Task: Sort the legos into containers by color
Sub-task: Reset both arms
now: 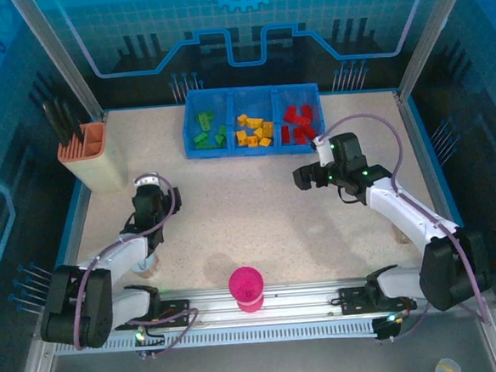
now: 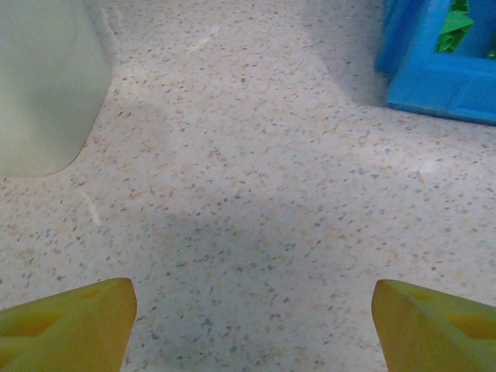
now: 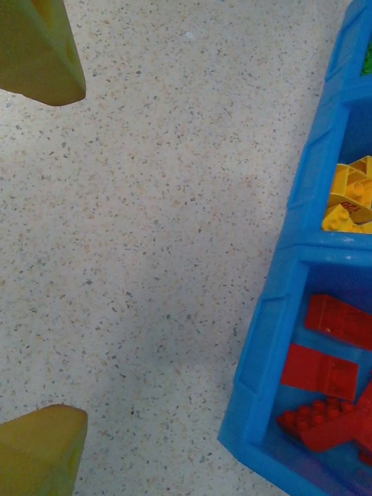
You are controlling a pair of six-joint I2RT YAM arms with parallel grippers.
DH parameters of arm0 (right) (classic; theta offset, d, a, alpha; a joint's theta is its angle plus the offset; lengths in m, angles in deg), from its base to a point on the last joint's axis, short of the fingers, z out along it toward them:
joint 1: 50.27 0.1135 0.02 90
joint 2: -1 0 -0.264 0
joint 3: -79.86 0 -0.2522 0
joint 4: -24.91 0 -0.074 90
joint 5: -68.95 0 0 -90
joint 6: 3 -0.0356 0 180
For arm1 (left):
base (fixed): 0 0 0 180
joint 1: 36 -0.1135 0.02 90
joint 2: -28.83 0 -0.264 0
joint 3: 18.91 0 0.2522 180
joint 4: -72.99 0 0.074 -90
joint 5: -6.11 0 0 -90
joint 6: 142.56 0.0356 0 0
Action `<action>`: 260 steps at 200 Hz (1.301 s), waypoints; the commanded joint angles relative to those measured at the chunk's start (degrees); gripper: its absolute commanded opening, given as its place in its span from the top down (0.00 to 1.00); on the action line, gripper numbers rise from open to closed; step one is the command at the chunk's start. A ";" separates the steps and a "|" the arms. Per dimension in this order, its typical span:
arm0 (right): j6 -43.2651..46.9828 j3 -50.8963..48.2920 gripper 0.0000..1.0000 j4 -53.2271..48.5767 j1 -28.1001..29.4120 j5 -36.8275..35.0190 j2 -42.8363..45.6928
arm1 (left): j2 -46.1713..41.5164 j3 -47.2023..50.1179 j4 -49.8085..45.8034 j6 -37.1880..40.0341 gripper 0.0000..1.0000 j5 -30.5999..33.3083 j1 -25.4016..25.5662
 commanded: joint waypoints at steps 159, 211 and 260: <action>4.44 -12.66 0.00 19.16 -3.90 -10.57 9.57 | 20.02 -1.87 31.65 6.45 0.01 -12.81 -4.45; 0.01 -30.10 0.00 47.94 -19.61 0.03 14.53 | 20.11 -1.95 31.65 6.56 0.01 -12.97 -4.36; -2.27 -35.27 0.00 68.30 -22.73 1.20 2.27 | 20.12 -1.99 31.56 6.65 0.01 -13.14 -4.36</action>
